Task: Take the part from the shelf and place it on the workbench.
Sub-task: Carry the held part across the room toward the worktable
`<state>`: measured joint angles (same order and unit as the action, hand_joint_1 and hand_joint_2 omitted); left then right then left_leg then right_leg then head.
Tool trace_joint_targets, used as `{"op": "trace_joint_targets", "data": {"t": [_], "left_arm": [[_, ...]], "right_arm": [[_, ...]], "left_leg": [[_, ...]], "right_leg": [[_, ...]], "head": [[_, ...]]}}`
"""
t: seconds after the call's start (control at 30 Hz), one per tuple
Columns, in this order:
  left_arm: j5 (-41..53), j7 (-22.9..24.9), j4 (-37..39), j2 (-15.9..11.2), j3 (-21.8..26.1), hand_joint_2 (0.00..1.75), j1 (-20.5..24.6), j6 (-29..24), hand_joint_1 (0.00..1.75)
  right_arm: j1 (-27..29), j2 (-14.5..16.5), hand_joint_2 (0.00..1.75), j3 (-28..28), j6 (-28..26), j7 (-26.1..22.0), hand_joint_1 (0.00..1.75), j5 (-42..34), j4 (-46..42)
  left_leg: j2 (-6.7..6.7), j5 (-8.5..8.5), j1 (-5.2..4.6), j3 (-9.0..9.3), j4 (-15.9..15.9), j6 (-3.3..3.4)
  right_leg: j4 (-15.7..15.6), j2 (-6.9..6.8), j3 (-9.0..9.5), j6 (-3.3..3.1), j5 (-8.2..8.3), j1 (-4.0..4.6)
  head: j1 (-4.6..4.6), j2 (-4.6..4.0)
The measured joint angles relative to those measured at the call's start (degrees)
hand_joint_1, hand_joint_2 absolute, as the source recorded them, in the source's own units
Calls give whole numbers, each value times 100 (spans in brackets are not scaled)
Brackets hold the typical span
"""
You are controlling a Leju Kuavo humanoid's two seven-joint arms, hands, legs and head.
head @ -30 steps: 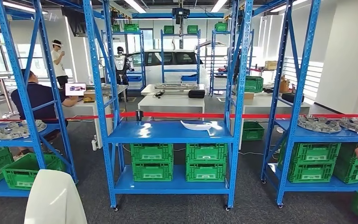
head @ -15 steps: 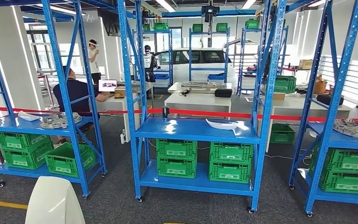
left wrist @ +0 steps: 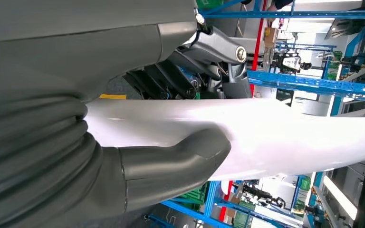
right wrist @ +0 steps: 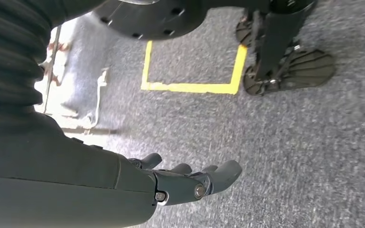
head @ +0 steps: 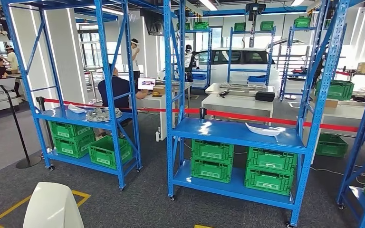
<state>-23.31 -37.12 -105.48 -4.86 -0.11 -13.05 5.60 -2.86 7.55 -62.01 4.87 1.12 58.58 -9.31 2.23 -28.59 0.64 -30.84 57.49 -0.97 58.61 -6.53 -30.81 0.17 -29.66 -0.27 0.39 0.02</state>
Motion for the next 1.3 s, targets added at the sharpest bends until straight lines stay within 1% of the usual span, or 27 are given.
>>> {"op": "trace_joint_targets", "data": {"t": [0.03,0.1,0.17,0.2,0.23,0.27,0.33,0.4,0.47,0.5,0.57,0.6,0.63,0.67,0.7,0.73,0.8,0.87,0.9,0.97,1.0,1.07,1.13,1.17,1.2,1.23,1.3], "left_arm": [[-4,10,-27,11,-1,175,2,38,175],[6,25,-62,44,-2,175,17,72,175],[25,37,-65,71,-2,175,17,87,175],[36,39,-64,83,-2,175,15,90,175],[48,40,-64,92,-2,175,15,93,175],[55,42,-69,103,-5,175,15,100,175],[83,51,-112,140,-30,175,17,125,175],[168,44,-184,187,-90,175,17,147,175],[255,14,-240,224,-147,175,10,151,175],[276,-3,-262,236,-162,175,3,152,175],[291,-20,-292,243,-171,175,12,152,175],[295,-20,-299,245,-180,175,21,156,175],[296,-6,-298,248,-193,175,33,158,175],[293,15,-290,253,-208,175,38,161,175],[286,37,-280,258,-222,175,39,163,175],[280,55,-271,263,-232,175,38,162,175],[278,53,-271,274,-246,175,28,159,175],[301,36,-286,286,-256,175,13,151,175],[315,29,-293,292,-259,175,6,147,175],[333,23,-302,303,-264,175,-25,138,175],[330,22,-308,306,-264,175,-57,132,175],[317,15,-329,311,-263,175,-116,116,175],[308,22,-351,322,-263,175,-162,109,175],[309,36,-357,326,-264,175,-189,109,175],[317,45,-363,330,-264,175,-224,105,175],[329,47,-374,336,-264,175,-259,95,175],[363,31,-415,350,-264,175,-301,60,175]], "right_arm": [[-10,3,175,-17,-22,-9,0,-40,1],[-6,5,175,-43,-36,-21,0,-66,2],[15,7,175,-52,-40,-31,0,-47,2],[26,7,175,-54,-41,-42,0,-22,2],[31,8,175,-54,-41,-54,0,6,2],[32,8,175,-53,-38,-57,0,30,2],[28,8,175,-51,-30,-11,0,74,2],[24,8,175,-48,-24,59,0,103,2],[19,10,175,-48,-27,83,0,82,2],[18,13,175,-49,-31,84,0,60,2],[25,17,175,-51,-46,83,0,17,2],[34,16,175,-53,-54,83,0,-4,2],[49,16,175,-55,-62,84,0,-14,2],[64,15,175,-57,-64,85,0,-5,2],[74,15,175,-57,-62,84,0,21,2],[79,14,175,-57,-58,81,0,53,2],[76,14,175,-54,-41,61,0,117,2],[75,14,175,-50,-32,46,0,157,2],[76,13,175,-48,-28,48,0,170,2],[72,12,175,-37,-11,68,0,216,2],[67,12,175,-27,0,81,0,240,2],[66,12,175,2,15,101,0,282,2],[80,12,175,41,20,119,0,317,2],[89,12,175,59,22,120,0,333,2],[97,12,175,71,25,102,0,344,2],[103,11,175,78,29,63,0,348,2],[100,8,175,82,35,-65,0,340,2]], "left_leg": [[-57,25,14,0,-16,43],[-173,63,24,-26,-23,100],[-319,78,15,-71,1,121],[-400,80,11,-88,20,123],[-486,81,10,-102,44,119],[-569,77,11,-111,71,109],[-719,61,8,-147,137,67],[-844,63,3,-209,170,-6],[-954,97,9,-260,144,-88],[-913,96,14,-282,154,-115],[-614,-99,10,-417,444,-164],[-427,-282,11,-554,747,-186],[-314,-488,12,-734,1137,-215],[-271,-636,16,-888,1482,-237],[-257,-677,17,-959,1664,-247],[-246,-625,16,-938,1665,-250],[-121,-279,10,-542,998,-224],[126,-55,-20,-160,312,-156],[194,-28,-35,-90,163,-118],[116,-21,-47,-101,112,-53],[48,-5,-35,-91,94,-19],[-86,39,-9,-69,57,50],[-225,70,1,-80,46,93],[-302,75,-3,-95,50,102],[-385,77,-7,-106,59,104],[-470,76,-10,-113,72,104],[-638,71,-9,-120,109,94]], "right_leg": [[136,154,-52,35,-106,-10],[751,513,-322,70,-465,-22],[1467,627,-659,75,-742,-21],[1609,638,-730,73,-736,-22],[1520,649,-693,67,-618,-26],[1213,690,-549,57,-420,-34],[459,937,-200,27,-117,-51],[121,1083,-60,-9,-58,-47],[99,963,-60,-67,-41,-34],[76,895,-53,-109,-19,-38],[27,746,-47,-185,20,-63],[20,673,-51,-205,25,-61],[20,588,-57,-216,22,-57],[22,499,-62,-219,20,-52],[25,411,-65,-221,16,-49],[28,328,-66,-219,13,-47],[39,183,-49,-202,-4,-42],[45,65,-14,-156,-33,-19],[44,15,7,-125,-44,-9],[23,-97,54,-60,-56,-2],[29,-89,78,-19,-73,-14],[247,177,12,52,-248,-33],[903,525,-293,82,-613,-41],[1283,595,-482,82,-771,-39],[1547,622,-621,78,-834,-35],[1612,633,-670,69,-780,-33],[1107,711,-469,36,-396,-36]], "head": [[2,0],[8,0],[14,0],[15,0],[15,0],[16,0],[15,0],[12,0],[12,0],[11,0],[-1,0],[-7,0],[-10,0],[-10,0],[-10,0],[-11,0],[-12,0],[-11,0],[-8,0],[-1,0],[1,0],[4,0],[11,0],[15,0],[16,0],[17,0],[19,0]]}}
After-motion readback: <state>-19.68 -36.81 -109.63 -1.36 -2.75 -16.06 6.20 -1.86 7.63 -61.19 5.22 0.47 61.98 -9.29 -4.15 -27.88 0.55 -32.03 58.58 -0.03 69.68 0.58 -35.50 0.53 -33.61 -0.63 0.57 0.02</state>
